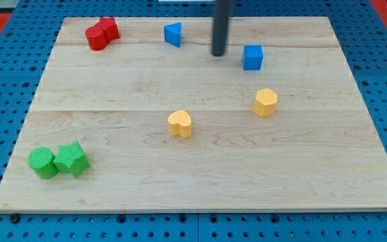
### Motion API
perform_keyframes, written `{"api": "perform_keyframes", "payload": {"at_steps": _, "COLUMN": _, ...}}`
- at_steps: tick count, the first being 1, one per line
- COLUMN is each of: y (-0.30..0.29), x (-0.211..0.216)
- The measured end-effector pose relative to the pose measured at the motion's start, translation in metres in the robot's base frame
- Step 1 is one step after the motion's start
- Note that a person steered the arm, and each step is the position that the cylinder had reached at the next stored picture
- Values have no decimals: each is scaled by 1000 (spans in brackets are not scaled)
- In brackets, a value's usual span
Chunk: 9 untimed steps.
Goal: Place the blue triangle horizontal to the left of the blue cube
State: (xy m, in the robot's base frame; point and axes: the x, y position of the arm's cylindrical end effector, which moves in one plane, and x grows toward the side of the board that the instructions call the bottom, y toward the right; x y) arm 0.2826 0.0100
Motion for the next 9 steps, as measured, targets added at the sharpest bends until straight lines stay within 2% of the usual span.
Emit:
{"api": "perform_keyframes", "payload": {"at_steps": 1, "y": -11, "x": -56}}
{"api": "perform_keyframes", "payload": {"at_steps": 2, "y": -70, "x": -71}}
{"api": "perform_keyframes", "payload": {"at_steps": 3, "y": -76, "x": 0}}
{"api": "perform_keyframes", "payload": {"at_steps": 4, "y": -99, "x": -32}}
{"api": "perform_keyframes", "payload": {"at_steps": 5, "y": -79, "x": -70}}
{"api": "perform_keyframes", "payload": {"at_steps": 6, "y": -5, "x": -34}}
{"api": "perform_keyframes", "payload": {"at_steps": 7, "y": -64, "x": 4}}
{"api": "perform_keyframes", "payload": {"at_steps": 8, "y": -137, "x": 7}}
{"api": "perform_keyframes", "payload": {"at_steps": 9, "y": -79, "x": -20}}
